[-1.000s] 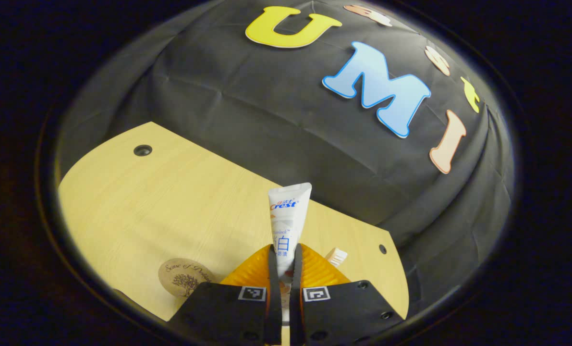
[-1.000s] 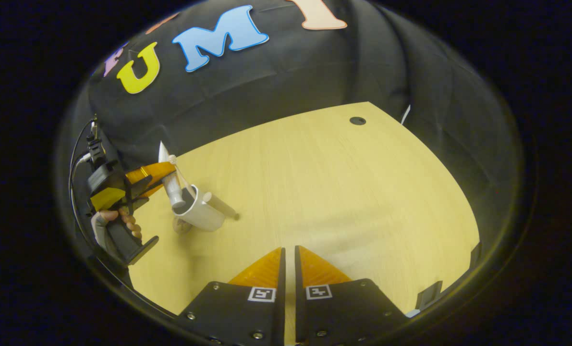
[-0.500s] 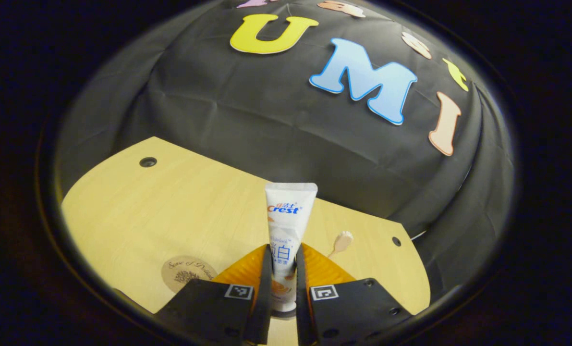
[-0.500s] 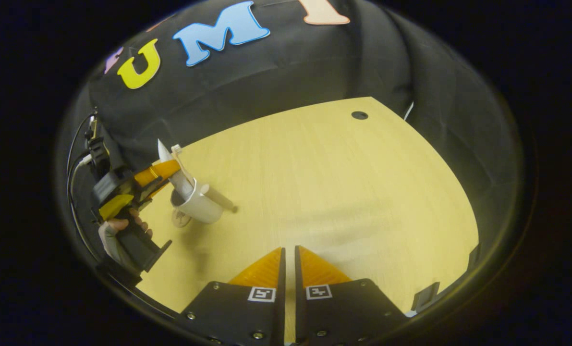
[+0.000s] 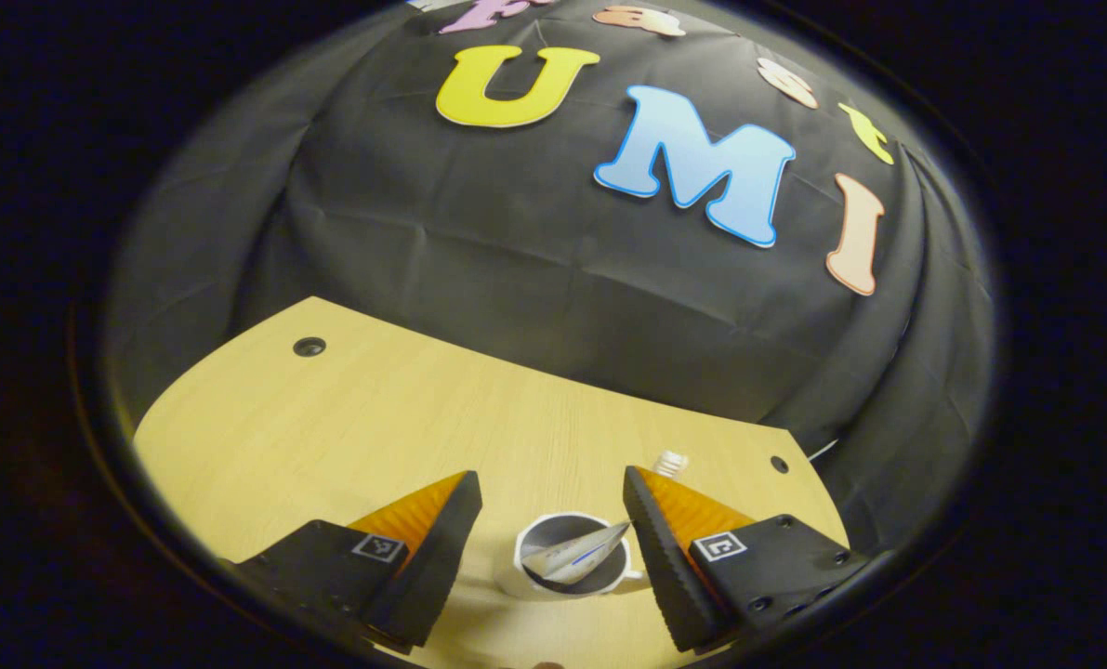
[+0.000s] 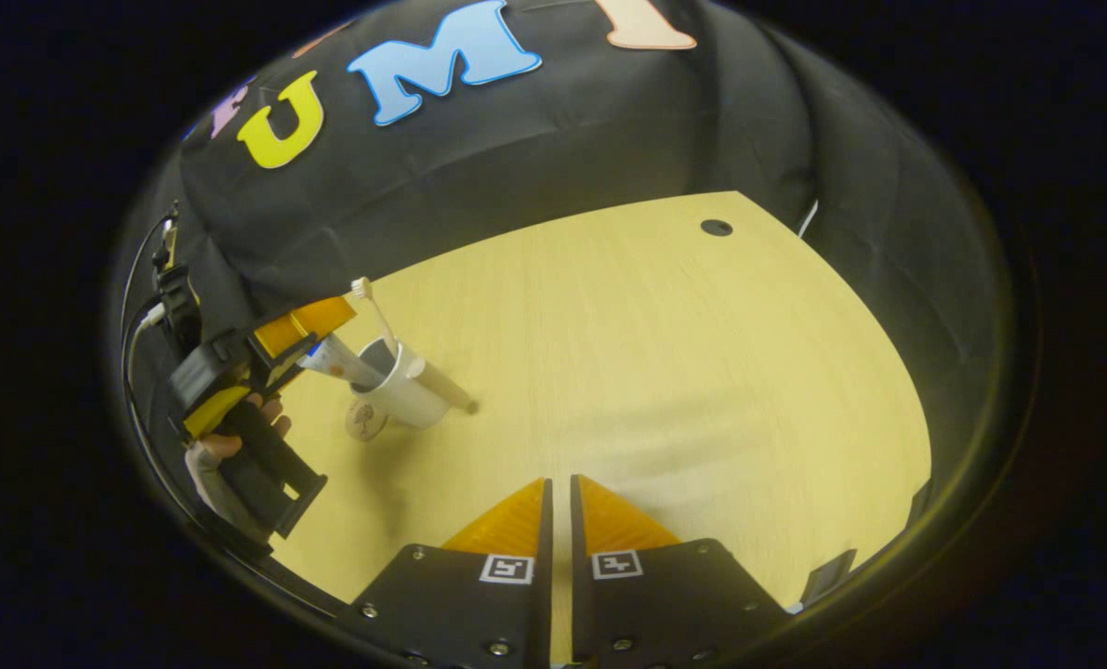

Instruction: Put the toothbrush and toothpaste on the desktop into the cup, then pick up the cup and place it on the coaster on the desktop.

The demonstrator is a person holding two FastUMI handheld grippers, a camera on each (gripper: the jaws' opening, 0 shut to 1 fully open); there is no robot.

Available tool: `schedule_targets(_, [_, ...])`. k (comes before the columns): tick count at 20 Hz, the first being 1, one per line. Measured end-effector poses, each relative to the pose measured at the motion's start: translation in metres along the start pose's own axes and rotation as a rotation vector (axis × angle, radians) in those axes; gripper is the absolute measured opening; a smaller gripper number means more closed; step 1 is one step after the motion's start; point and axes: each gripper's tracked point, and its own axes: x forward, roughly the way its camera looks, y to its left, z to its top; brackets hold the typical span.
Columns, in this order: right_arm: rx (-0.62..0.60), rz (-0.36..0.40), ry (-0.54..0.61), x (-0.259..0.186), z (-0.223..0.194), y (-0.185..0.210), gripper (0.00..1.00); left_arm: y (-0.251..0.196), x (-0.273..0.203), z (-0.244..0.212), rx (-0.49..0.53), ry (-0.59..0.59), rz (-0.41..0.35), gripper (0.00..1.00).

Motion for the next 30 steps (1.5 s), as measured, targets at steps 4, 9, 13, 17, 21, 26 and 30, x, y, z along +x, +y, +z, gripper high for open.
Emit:
schedule_targets(4, [-0.050,0.018,0.008,0.002,0.006,0.004,0.08,0.015,-0.052,0.026,-0.047,-0.050,0.024,0.96])
schedule_targets(9, [-0.148,0.066,0.023,0.002,0.013,0.010,0.08,0.072,-0.125,0.042,-0.036,-0.061,0.115,0.99])
schedule_targets(13, [-0.277,0.113,0.054,0.019,0.026,0.022,0.11,0.128,-0.184,0.044,-0.050,-0.072,0.233,0.96])
schedule_targets(17, [-0.403,0.165,0.105,0.037,0.031,0.035,0.18,0.168,-0.235,0.056,-0.085,-0.092,0.346,0.99])
schedule_targets(21, [-0.588,0.212,0.140,0.060,0.046,0.054,0.46,0.182,-0.277,0.063,-0.095,-0.097,0.417,0.99])
schedule_targets(26, [-0.865,0.249,0.186,0.086,0.067,0.076,0.45,0.184,-0.301,0.066,-0.090,-0.083,0.469,0.96])
schedule_targets(30, [-0.986,0.289,0.253,0.097,0.065,0.090,0.48,0.183,-0.310,0.065,-0.112,-0.080,0.489,0.96])
